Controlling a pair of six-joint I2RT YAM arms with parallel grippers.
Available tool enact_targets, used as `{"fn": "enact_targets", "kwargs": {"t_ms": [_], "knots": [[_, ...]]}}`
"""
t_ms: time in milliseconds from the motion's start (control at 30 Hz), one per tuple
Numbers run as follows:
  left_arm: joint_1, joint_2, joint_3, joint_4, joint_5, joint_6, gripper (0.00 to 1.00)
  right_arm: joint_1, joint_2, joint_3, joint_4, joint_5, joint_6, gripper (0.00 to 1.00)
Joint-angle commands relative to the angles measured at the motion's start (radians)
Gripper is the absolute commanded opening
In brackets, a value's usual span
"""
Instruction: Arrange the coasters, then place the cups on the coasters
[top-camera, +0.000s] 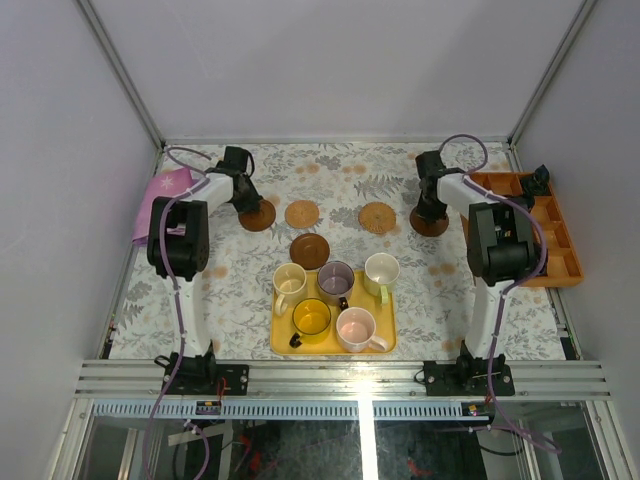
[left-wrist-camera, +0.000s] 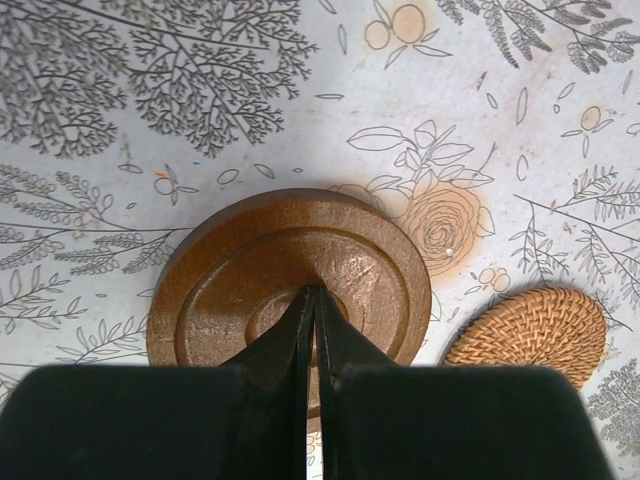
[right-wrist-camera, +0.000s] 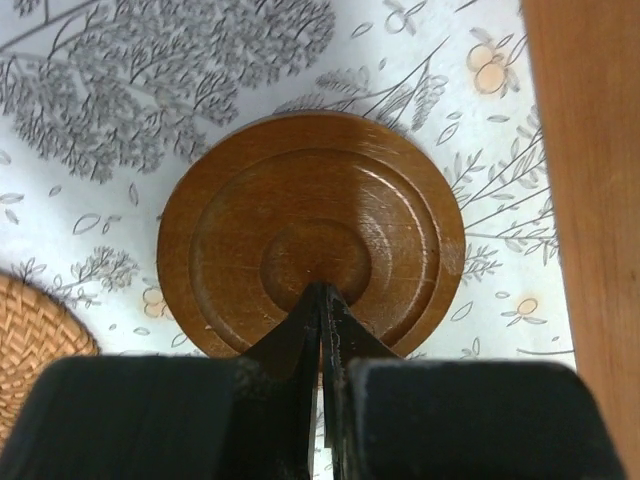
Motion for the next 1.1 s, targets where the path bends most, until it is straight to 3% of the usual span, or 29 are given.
{"fn": "enact_targets", "kwargs": {"t_ms": [0, 333, 700, 1067], "knots": [[0.007, 0.04, 0.035, -0.02, 0.065, 0.033, 0.0, 0.082, 0.019, -0.008, -0.139, -0.049, -0.018, 0.0], [-0.051, 0.04, 0.027, -0.018, 0.126, 0.068, 0.0, 0.173, 0.109, 0.124, -0.15, -0.091, -0.027, 0.0], [-0.119, 0.049, 0.008, -0.018, 0.148, 0.064, 0.0, 0.17, 0.16, 0.169, -0.151, -0.023, -0.04, 0.0], [-0.101, 0.023, -0.008, -0.019, 0.051, 0.014, 0.0, 0.085, 0.176, 0.184, -0.175, 0.044, -0.012, 0.0]]}}
